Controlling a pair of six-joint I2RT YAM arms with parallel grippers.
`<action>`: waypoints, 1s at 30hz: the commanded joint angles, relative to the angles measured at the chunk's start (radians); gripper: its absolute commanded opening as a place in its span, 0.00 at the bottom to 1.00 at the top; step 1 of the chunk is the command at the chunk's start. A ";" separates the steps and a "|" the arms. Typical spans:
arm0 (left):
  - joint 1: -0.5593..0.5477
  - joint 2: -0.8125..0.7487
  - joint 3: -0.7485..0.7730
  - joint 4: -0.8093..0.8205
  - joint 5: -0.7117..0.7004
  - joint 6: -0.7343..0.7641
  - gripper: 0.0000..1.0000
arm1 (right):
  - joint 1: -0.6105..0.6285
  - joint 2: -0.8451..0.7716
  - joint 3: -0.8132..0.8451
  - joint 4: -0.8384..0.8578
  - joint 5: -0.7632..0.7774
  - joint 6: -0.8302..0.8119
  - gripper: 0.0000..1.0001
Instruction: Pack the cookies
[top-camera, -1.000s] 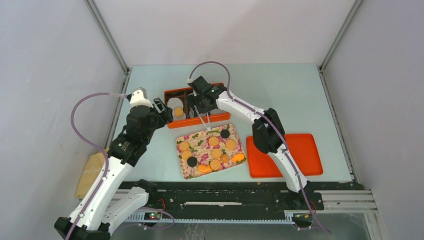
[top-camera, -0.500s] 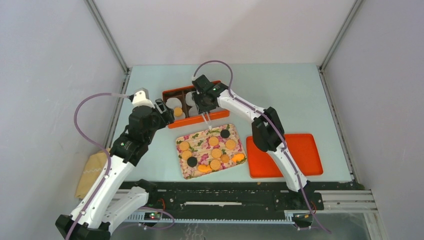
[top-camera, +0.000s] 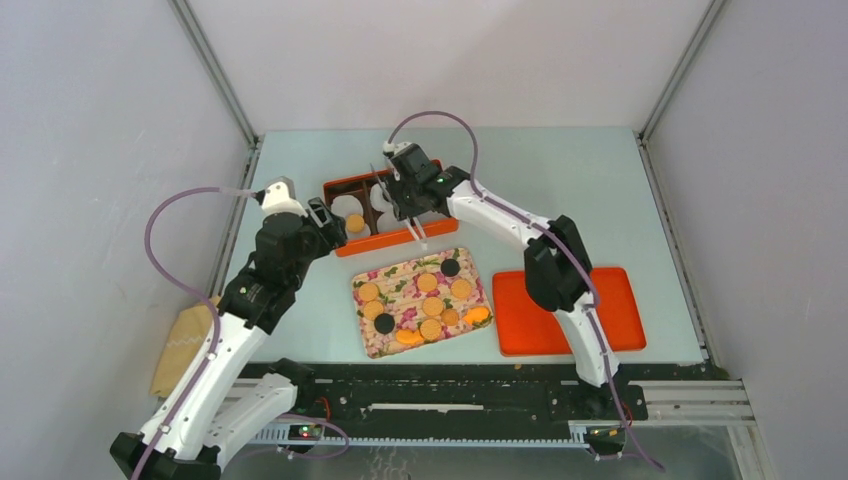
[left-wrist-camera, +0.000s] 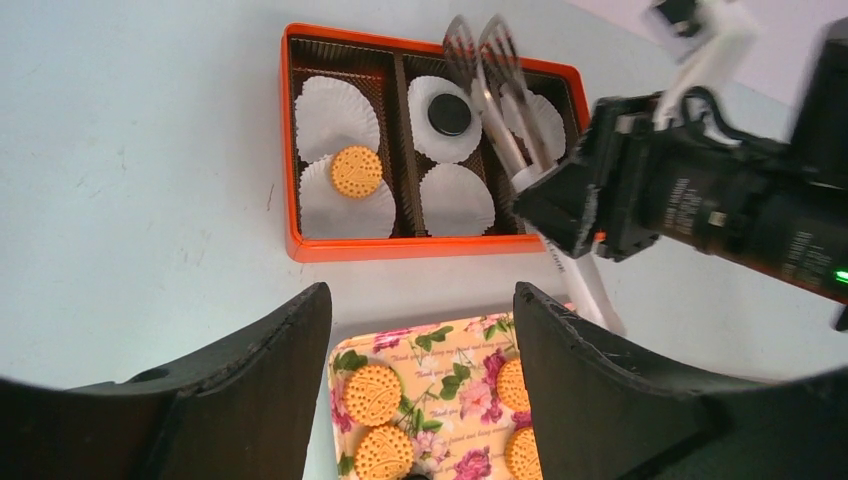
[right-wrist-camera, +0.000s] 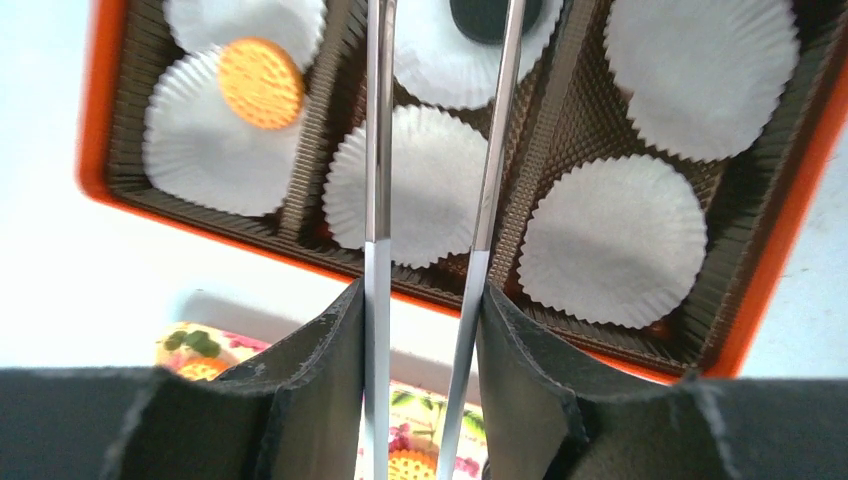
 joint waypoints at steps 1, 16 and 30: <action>0.006 -0.018 -0.012 0.026 -0.024 0.020 0.72 | 0.024 -0.202 -0.057 0.156 0.043 -0.041 0.48; 0.003 0.037 -0.012 0.092 0.089 -0.010 0.72 | 0.270 -0.788 -0.745 -0.024 0.290 0.052 0.53; -0.006 -0.024 -0.032 0.096 0.117 -0.030 0.72 | 0.439 -0.844 -0.978 -0.090 0.327 0.307 0.58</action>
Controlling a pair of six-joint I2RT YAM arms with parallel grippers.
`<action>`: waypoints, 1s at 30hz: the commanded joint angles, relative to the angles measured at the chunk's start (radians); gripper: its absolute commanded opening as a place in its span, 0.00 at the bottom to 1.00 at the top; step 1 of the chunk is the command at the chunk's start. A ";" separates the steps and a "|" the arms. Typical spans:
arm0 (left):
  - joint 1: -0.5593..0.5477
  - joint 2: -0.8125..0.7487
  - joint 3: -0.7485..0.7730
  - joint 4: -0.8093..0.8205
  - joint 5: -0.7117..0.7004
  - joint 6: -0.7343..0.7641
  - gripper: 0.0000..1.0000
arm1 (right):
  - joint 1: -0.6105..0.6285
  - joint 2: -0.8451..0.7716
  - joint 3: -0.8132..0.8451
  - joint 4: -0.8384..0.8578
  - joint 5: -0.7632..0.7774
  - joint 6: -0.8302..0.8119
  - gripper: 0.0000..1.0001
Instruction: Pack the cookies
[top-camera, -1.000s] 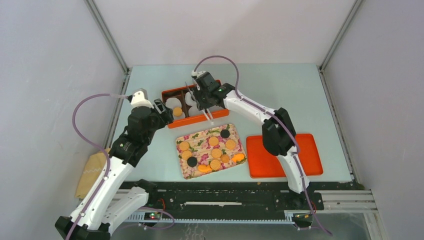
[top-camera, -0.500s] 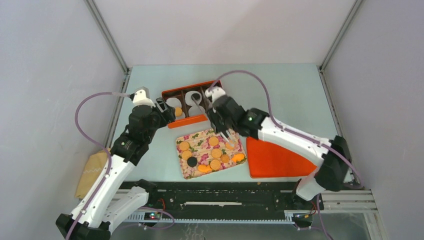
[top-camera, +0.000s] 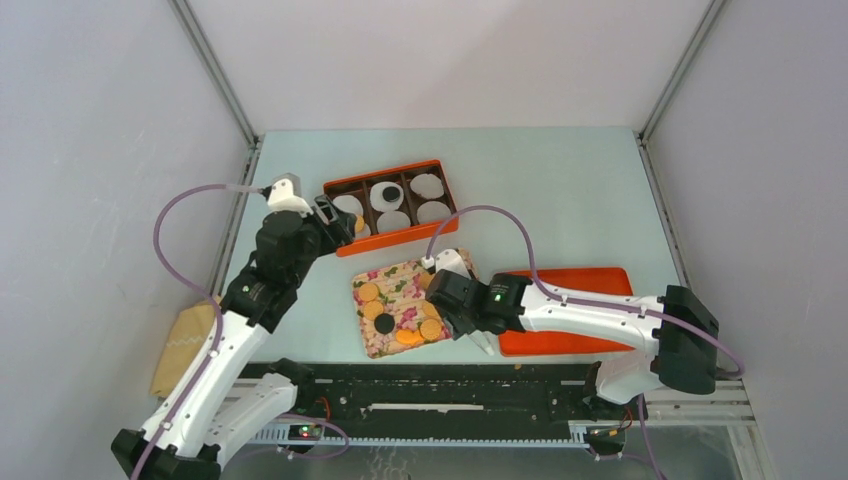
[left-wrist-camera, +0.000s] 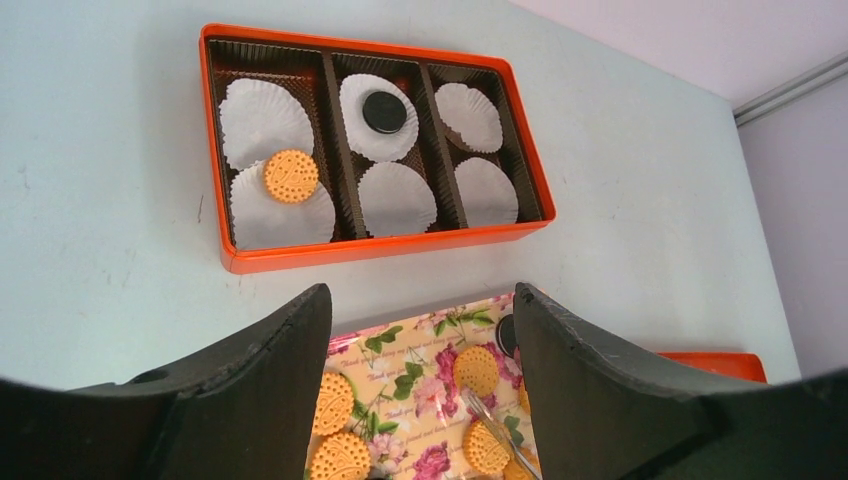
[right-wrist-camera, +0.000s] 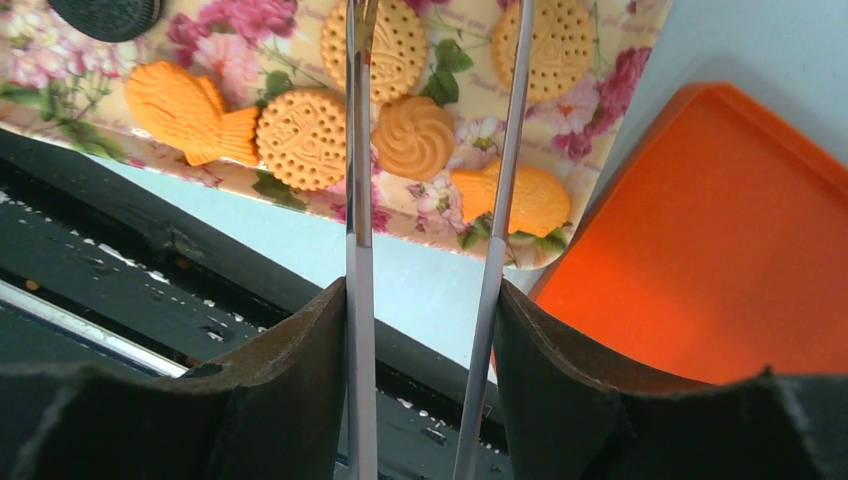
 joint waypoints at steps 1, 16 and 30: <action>-0.004 -0.056 -0.030 0.023 0.006 -0.009 0.72 | 0.010 -0.016 -0.018 0.044 0.035 0.079 0.58; -0.004 -0.086 -0.043 0.010 0.005 -0.016 0.72 | -0.028 0.057 -0.027 0.115 -0.130 0.123 0.53; -0.004 -0.076 -0.033 0.024 0.017 -0.022 0.72 | -0.082 -0.041 0.067 0.071 -0.067 0.073 0.28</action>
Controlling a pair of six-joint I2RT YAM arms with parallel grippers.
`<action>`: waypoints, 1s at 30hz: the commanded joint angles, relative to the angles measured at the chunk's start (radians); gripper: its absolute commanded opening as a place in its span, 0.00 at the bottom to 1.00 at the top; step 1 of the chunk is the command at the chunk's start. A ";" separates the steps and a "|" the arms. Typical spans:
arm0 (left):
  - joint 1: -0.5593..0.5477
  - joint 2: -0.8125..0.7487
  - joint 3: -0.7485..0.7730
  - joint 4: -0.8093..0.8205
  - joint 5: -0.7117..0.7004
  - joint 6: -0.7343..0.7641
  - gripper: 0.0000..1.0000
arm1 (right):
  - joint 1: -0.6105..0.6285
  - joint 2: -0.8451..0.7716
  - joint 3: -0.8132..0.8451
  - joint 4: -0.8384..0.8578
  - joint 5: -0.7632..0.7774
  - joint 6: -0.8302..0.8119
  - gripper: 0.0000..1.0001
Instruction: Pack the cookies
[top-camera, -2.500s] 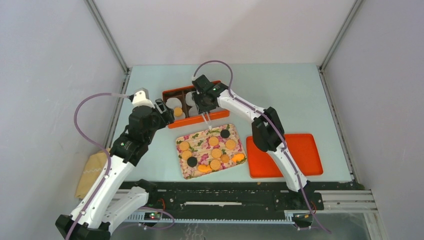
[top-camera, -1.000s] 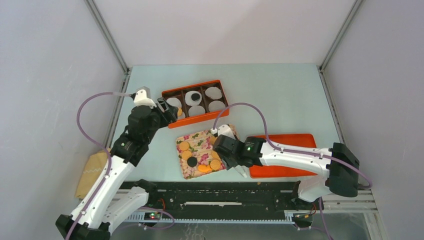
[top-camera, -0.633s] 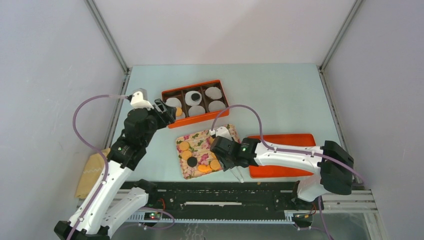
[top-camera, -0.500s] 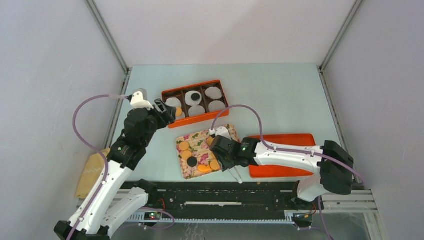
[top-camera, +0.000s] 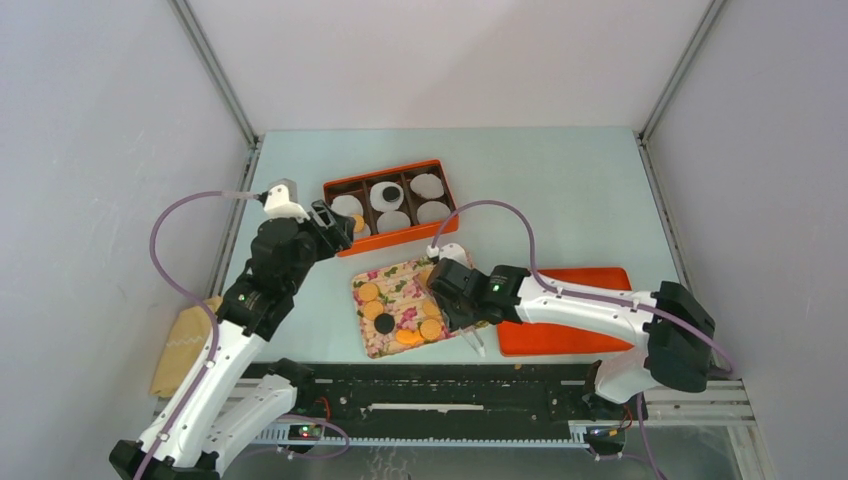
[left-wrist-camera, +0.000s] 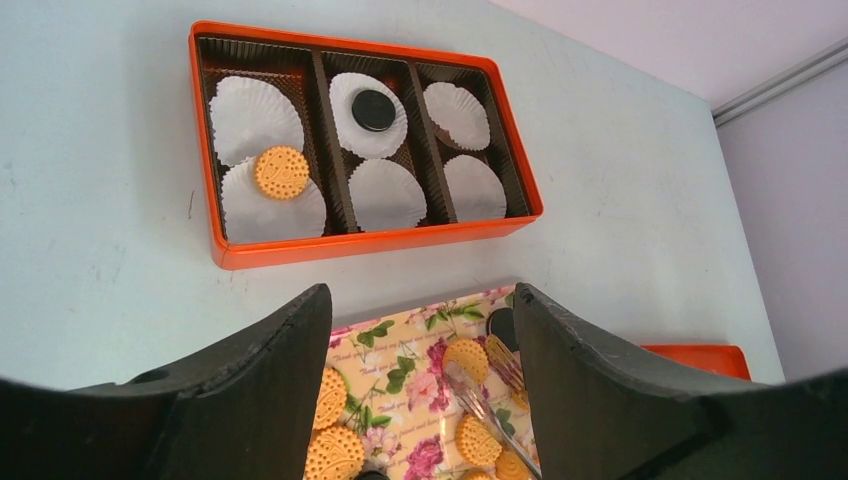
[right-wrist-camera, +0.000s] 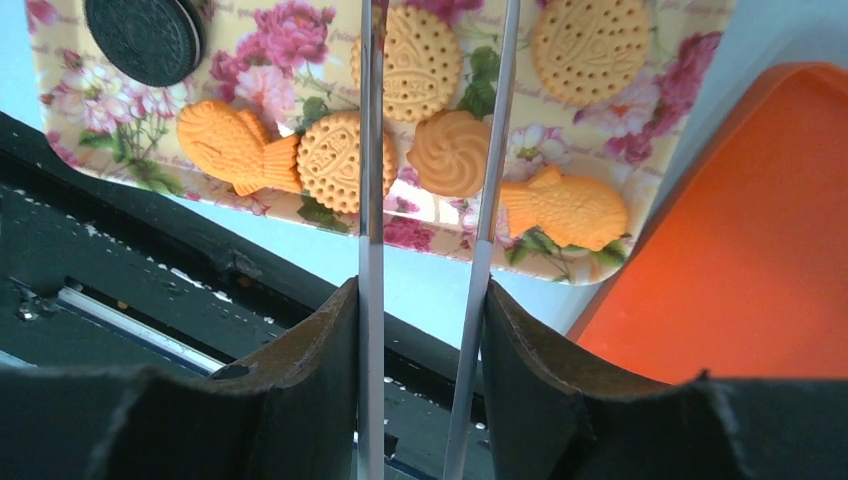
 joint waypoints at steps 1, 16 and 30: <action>-0.003 -0.006 0.006 0.025 -0.004 -0.011 0.72 | -0.012 -0.089 0.122 -0.006 0.069 -0.044 0.27; -0.001 0.085 0.062 0.025 -0.037 0.003 0.71 | -0.316 0.081 0.451 0.064 -0.037 -0.254 0.25; 0.000 0.128 0.072 0.012 -0.102 0.054 0.72 | -0.454 0.426 0.669 0.155 -0.142 -0.313 0.23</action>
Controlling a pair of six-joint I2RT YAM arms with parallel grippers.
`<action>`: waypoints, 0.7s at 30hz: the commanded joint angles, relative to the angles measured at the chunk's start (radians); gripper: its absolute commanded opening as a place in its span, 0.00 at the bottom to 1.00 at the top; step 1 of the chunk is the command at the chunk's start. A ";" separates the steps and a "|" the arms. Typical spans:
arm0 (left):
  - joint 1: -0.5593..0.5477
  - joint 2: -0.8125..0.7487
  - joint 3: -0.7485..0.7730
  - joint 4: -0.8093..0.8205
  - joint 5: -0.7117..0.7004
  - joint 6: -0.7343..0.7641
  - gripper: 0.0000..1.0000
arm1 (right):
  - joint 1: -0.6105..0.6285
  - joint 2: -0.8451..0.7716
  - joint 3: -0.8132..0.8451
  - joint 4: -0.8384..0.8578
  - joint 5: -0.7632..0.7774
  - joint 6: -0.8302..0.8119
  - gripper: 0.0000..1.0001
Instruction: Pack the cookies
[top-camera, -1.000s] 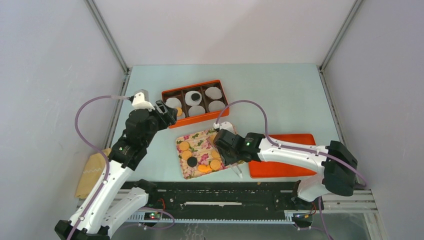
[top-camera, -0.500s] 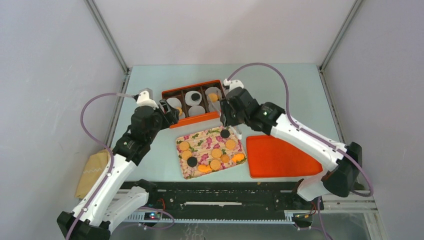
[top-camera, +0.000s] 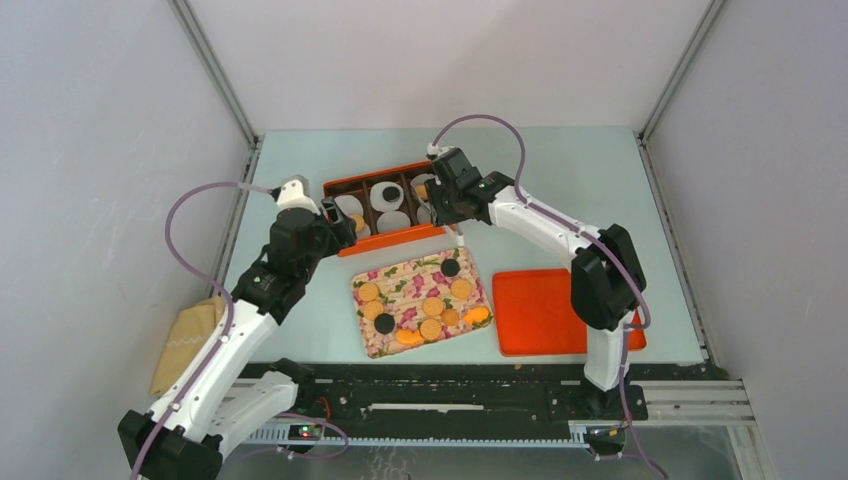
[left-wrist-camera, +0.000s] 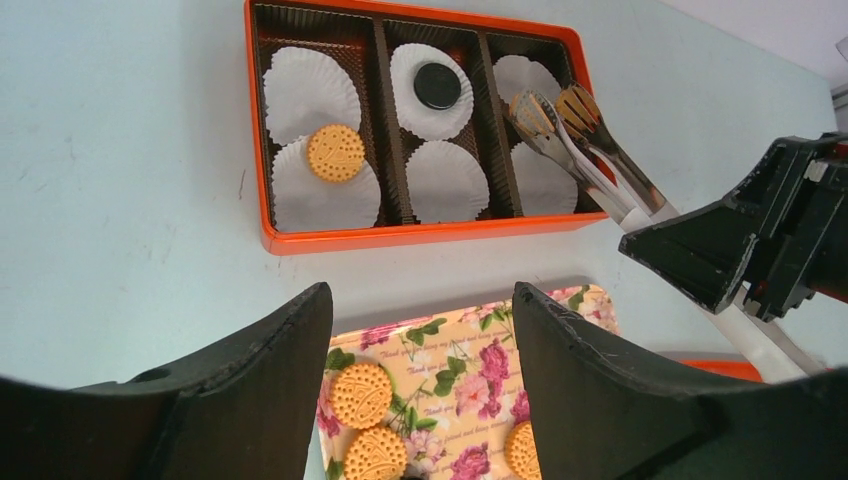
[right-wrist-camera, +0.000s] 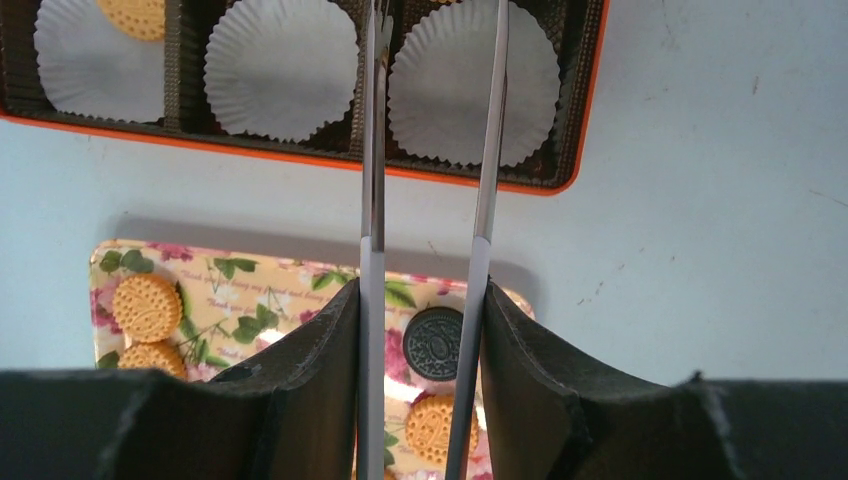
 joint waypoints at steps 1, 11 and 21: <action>0.000 0.012 0.069 0.012 -0.034 0.027 0.72 | -0.031 0.027 0.110 0.063 -0.023 -0.039 0.23; 0.000 0.022 0.066 0.015 -0.029 0.027 0.72 | -0.053 0.120 0.189 0.025 -0.003 -0.058 0.24; 0.000 0.008 0.061 0.011 -0.022 0.031 0.73 | -0.062 0.149 0.233 -0.003 0.029 -0.042 0.39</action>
